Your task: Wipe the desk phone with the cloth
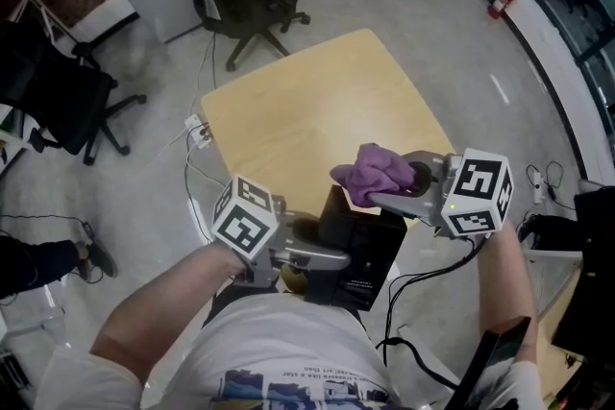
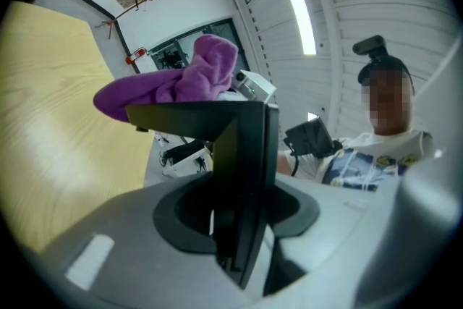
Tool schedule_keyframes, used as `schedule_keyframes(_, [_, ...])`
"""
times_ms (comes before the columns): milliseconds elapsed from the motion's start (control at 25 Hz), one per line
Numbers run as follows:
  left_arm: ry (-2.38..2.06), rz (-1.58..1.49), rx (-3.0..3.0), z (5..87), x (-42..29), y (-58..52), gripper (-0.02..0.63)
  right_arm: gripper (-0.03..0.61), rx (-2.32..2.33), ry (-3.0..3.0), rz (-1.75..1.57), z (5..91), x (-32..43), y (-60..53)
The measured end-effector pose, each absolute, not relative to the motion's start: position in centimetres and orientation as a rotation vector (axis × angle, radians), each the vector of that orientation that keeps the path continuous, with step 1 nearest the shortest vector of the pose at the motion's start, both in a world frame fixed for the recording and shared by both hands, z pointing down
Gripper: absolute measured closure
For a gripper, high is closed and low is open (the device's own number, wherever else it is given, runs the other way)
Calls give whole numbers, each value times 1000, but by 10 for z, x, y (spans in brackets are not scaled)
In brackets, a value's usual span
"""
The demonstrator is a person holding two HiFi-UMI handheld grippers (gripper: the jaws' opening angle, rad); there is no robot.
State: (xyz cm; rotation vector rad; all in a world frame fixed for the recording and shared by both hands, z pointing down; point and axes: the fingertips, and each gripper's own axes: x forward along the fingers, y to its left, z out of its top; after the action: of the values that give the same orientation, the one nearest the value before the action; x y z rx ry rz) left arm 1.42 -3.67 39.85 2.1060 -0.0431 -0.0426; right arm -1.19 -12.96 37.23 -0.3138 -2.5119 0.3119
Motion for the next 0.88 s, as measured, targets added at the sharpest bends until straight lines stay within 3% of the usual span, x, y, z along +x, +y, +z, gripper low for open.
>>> schedule_keyframes(480, [-38, -26, 2098, 404, 10, -32, 433, 474, -419, -2691, 221, 297, -26, -110])
schedule_keyframes(880, [-12, 3, 2106, 399, 15, -24, 433, 474, -575, -2538, 220, 332, -48, -83])
